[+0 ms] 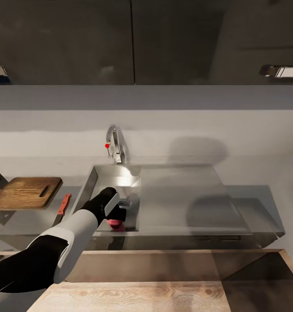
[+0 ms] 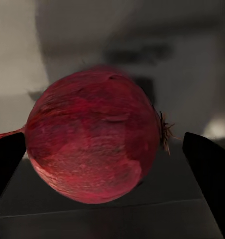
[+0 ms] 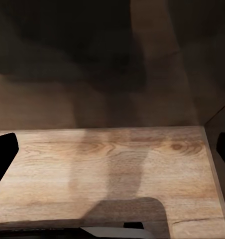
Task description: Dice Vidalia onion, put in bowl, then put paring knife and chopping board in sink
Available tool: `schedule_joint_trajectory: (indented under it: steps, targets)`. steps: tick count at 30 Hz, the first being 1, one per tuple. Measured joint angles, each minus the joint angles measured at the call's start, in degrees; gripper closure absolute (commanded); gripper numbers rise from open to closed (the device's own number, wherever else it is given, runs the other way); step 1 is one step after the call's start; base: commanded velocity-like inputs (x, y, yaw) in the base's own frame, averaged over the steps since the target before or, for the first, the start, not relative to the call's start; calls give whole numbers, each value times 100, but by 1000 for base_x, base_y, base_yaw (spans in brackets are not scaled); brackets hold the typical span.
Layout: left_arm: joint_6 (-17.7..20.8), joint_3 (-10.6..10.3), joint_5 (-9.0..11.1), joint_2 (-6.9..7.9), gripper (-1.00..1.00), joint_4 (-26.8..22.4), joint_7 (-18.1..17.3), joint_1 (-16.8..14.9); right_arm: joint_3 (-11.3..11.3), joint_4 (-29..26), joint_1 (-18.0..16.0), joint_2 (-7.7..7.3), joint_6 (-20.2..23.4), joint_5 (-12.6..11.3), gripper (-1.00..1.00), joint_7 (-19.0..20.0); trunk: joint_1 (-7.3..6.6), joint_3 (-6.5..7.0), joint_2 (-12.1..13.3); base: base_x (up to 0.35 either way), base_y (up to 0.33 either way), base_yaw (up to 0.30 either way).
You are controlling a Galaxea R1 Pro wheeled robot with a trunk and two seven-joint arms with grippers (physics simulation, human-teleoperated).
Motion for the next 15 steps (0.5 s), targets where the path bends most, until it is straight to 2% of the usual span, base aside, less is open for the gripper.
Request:
schedule_joint_trajectory:
  steps: [15]
  targets:
    - [26,10,-9,-9,100,-206,4,0,0,0,0,0,-18,0,-100,0,0,135,0,0,0,0]
